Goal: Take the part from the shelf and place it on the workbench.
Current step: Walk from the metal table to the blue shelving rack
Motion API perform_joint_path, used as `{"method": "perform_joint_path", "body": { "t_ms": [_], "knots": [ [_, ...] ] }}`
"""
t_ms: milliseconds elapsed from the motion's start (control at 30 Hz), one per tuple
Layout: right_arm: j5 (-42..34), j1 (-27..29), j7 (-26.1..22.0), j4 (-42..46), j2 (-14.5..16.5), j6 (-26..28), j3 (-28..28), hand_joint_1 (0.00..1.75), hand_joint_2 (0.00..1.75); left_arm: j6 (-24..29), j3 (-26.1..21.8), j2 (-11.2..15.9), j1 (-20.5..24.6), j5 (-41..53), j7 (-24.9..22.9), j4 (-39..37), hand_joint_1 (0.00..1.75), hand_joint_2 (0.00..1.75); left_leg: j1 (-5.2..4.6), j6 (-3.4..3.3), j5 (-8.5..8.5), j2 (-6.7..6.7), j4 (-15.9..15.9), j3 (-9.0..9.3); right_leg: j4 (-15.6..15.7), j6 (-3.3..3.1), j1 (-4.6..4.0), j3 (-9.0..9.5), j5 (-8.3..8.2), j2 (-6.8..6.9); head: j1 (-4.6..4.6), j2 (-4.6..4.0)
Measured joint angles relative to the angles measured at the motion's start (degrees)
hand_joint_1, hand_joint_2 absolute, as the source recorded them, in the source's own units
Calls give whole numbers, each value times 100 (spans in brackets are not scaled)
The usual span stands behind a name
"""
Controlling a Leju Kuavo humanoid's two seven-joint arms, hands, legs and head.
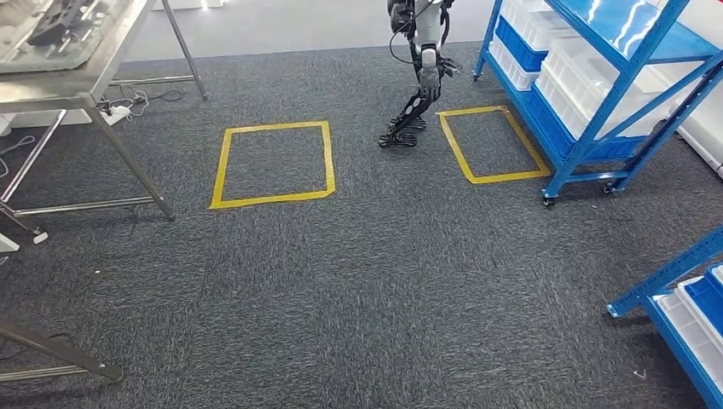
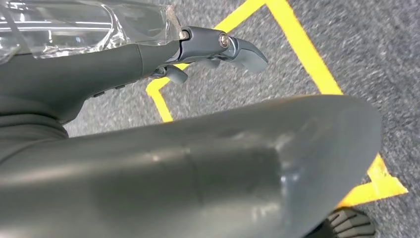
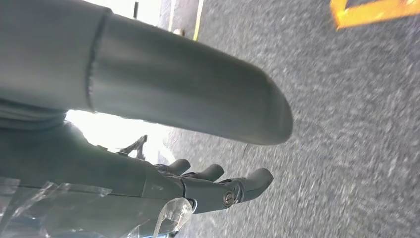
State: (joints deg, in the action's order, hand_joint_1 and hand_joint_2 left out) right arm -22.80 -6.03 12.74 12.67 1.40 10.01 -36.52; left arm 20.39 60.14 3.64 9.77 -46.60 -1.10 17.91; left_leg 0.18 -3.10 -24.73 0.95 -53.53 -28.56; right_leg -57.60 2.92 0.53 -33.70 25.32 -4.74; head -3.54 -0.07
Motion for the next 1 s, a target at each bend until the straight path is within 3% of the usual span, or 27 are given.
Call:
{"method": "perform_joint_path", "body": {
  "t_ms": [67,100,133,167,233,300,367,433,500,567,633,667,700,733,800,833,867,933,1000],
  "knots": [
    [-1,-20,1,1,-1,0,-1,0,0,0,1,-7,-8,-14,8,-15,0,0,-20,-49,9,-147,4,-16,-809,23,-9,-369,447,327,13,0],
    [-3,-27,1,1,2,-1,-1,0,0,-1,2,-9,-20,-19,10,-22,0,0,-32,-56,8,-228,3,-26,-1233,34,-3,-561,632,383,14,0],
    [-6,-31,1,1,4,0,-2,0,0,-1,3,-11,-27,-23,10,-26,0,0,-41,-57,7,-304,2,-34,-1502,40,4,-677,718,408,15,0],
    [-10,-30,2,1,7,0,-2,0,0,-2,4,-14,-29,-26,9,-28,0,0,-44,-56,5,-378,1,-37,-1542,44,9,-673,692,425,14,0],
    [-14,-27,2,1,5,0,-2,0,0,-2,7,-24,-19,-28,10,-30,0,0,-45,-43,-2,-504,-2,-24,-926,39,11,-300,382,522,14,0],
    [-15,-35,2,1,1,0,-2,0,0,-2,11,-31,-10,-34,11,-32,0,0,-71,0,-30,-616,-11,0,-61,2,-11,183,95,777,12,0],
    [-16,-40,2,1,0,2,-1,0,0,-2,13,-32,-5,-44,11,-34,0,0,-98,61,-58,-728,-20,20,284,-61,-40,345,13,871,8,0],
    [-17,-35,2,1,-2,3,0,0,0,-2,13,-33,12,-46,11,-36,0,0,-81,134,-83,-807,-35,37,293,-139,-45,320,-17,725,6,0],
    [-17,-43,2,1,-4,2,0,0,0,-7,15,-40,26,-42,11,-36,0,0,-44,215,-259,-607,-282,-42,312,-213,-25,315,-51,603,-1,0],
    [-17,-66,4,0,-4,2,0,0,0,-21,19,-49,11,-39,8,-39,0,0,-15,269,-640,-292,-992,-357,315,-256,-13,298,-78,480,-10,0],
    [-17,-75,7,1,-3,2,0,0,0,-36,23,-51,-27,-39,-1,-51,0,0,-6,285,-922,-179,-1756,-734,312,-276,-22,277,-94,321,-11,0],
    [-17,-72,8,1,-3,2,0,0,0,-41,25,-51,-43,-39,-5,-58,0,0,-6,281,-920,-159,-1904,-821,312,-279,-27,273,-101,233,-11,0],
    [-18,-69,9,1,-3,2,0,0,0,-44,26,-51,-48,-39,-6,-65,0,0,-7,266,-785,-143,-1764,-775,311,-276,-29,275,-107,149,-11,0],
    [-18,-68,9,1,-1,2,0,0,0,-45,26,-51,-46,-39,-6,-69,0,0,-8,243,-565,-95,-1398,-620,311,-269,-29,281,-113,67,-11,0],
    [-22,-73,9,1,5,2,0,0,0,-48,27,-51,-30,-39,-6,-79,0,0,-11,184,-156,144,-483,-223,306,-242,-34,281,-125,-79,-12,0],
    [-27,-76,9,1,8,2,0,0,0,-49,27,-51,-23,-36,-7,-84,0,0,-16,164,-53,232,-191,-97,302,-222,-37,271,-132,-142,-13,0],
    [-35,-76,10,1,10,2,0,0,0,-51,27,-51,-20,-31,-7,-87,0,0,-25,149,-25,274,-56,-42,301,-197,-37,256,-138,-196,-13,0],
    [-50,-54,13,-1,5,2,0,0,0,-57,28,-56,-14,-15,-10,-90,0,0,-37,109,-13,165,-28,-29,302,-133,-32,226,-149,-284,-12,0],
    [-59,-30,15,-1,-3,2,0,0,0,-70,30,-65,5,7,-14,-94,0,0,-23,36,26,57,16,-12,186,-83,-38,164,-60,-80,-4,0]
  ]
}}
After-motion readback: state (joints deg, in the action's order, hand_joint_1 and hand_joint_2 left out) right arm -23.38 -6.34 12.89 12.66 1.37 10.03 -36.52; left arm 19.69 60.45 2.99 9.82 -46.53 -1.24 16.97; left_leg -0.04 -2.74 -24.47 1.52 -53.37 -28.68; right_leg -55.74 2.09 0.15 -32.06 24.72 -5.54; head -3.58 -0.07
